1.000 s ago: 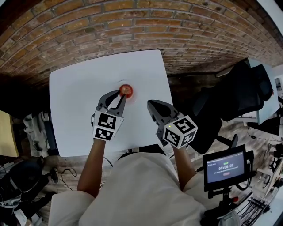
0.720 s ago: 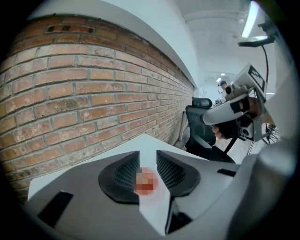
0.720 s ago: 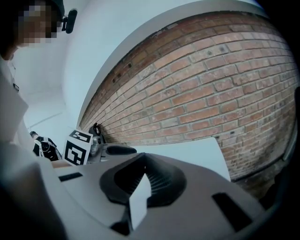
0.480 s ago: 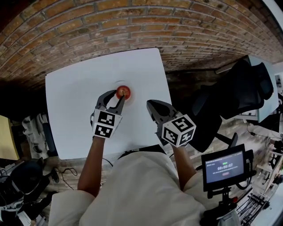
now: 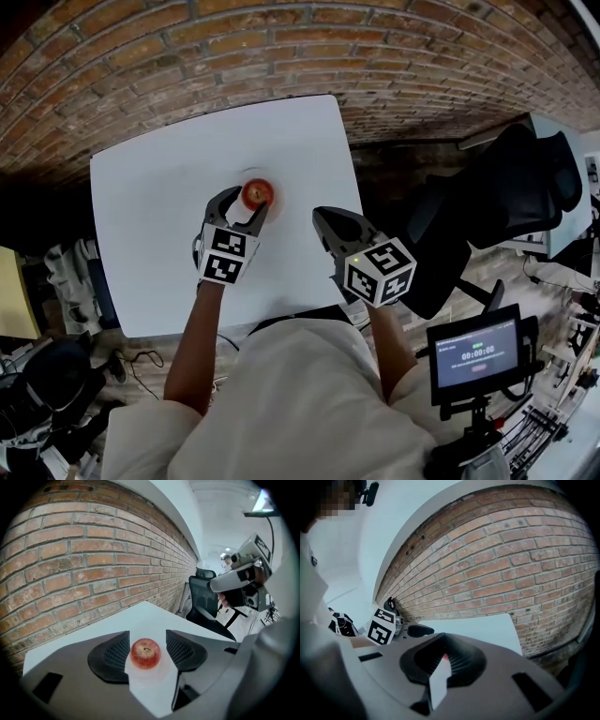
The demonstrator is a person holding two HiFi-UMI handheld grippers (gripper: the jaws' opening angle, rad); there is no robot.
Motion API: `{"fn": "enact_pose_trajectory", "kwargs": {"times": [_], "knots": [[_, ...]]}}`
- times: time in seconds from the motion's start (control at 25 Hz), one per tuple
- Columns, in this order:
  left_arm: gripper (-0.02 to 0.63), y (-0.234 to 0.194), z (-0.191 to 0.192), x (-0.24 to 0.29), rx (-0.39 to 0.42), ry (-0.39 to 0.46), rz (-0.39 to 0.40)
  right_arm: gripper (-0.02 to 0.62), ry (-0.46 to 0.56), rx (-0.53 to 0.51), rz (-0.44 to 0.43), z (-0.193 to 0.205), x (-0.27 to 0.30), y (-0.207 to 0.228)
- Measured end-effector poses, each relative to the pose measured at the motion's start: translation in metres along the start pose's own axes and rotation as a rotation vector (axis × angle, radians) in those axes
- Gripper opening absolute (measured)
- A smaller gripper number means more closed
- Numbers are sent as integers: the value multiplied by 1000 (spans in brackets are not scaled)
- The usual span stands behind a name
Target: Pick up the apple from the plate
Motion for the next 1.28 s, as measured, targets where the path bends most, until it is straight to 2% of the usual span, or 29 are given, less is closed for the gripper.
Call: {"fn": "enact_pose_trajectory", "kwargs": {"times": [0.4, 0.84, 1.28], "knots": [[304, -5, 19, 26, -8, -90, 30, 3, -49, 6, -15, 5, 16, -5], [347, -8, 24, 57, -27, -157, 57, 3, -99, 27, -29, 10, 35, 9], [408, -12, 30, 75, -23, -201, 28, 3, -133, 44, -42, 14, 47, 18]]}}
Point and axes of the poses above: the fingertips, and each gripper's own axes: x forward along the fingers, y to its right, z out of its underside, the point moved 9 cm from there along -x, backward along the fingers, and after that the axes turned 10 degrees about -y, right-handed, at the moved point
